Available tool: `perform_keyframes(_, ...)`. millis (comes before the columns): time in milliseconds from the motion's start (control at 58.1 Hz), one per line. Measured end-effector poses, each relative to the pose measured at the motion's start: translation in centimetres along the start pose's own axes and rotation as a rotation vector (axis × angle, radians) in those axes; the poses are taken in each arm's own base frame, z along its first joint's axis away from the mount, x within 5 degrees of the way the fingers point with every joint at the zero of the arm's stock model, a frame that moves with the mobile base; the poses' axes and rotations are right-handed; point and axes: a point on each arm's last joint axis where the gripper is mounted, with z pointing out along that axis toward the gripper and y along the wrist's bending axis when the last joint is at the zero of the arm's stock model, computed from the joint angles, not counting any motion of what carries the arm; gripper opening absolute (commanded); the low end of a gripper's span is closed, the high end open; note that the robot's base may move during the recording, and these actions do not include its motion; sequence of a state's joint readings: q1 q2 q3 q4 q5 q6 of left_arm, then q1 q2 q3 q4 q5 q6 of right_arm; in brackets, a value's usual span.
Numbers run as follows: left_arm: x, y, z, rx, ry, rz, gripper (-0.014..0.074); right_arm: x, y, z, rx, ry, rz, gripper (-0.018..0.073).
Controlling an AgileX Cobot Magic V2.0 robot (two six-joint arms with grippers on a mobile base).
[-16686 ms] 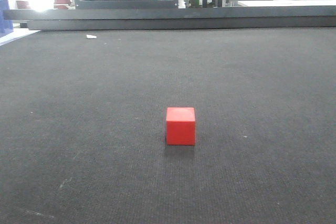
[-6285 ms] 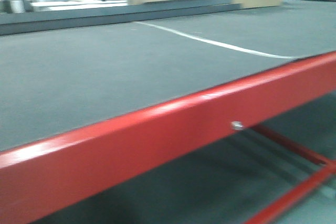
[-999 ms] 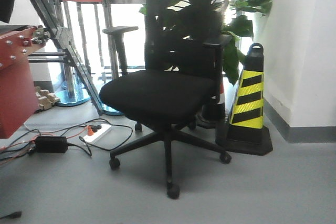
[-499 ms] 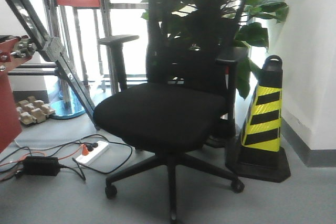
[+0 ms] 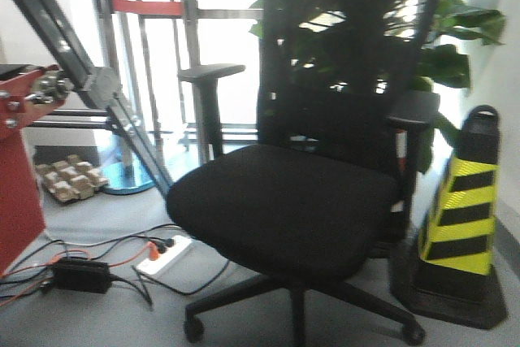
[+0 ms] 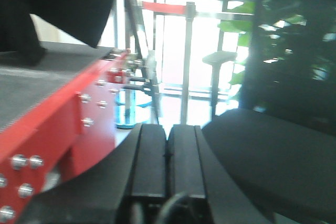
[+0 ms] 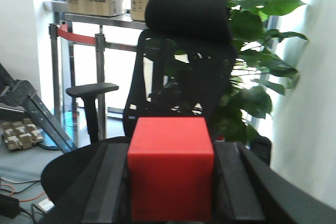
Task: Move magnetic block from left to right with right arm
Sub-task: 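Drive the base past the office chair toward the second table, then turn and drive up to the second carpeted table near the grey crate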
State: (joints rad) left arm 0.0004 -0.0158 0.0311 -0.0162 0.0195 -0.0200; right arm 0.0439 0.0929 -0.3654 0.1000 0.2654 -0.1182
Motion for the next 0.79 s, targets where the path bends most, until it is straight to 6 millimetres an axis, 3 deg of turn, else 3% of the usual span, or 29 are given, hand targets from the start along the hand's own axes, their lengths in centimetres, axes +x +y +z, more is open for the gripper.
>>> perform_keyframes(792, 0.00, 0.00, 0.00, 0.000, 0.000, 0.000, -0.0117, 0.00, 0.00, 0.00, 0.000, 0.000, 0.000, 0.0276)
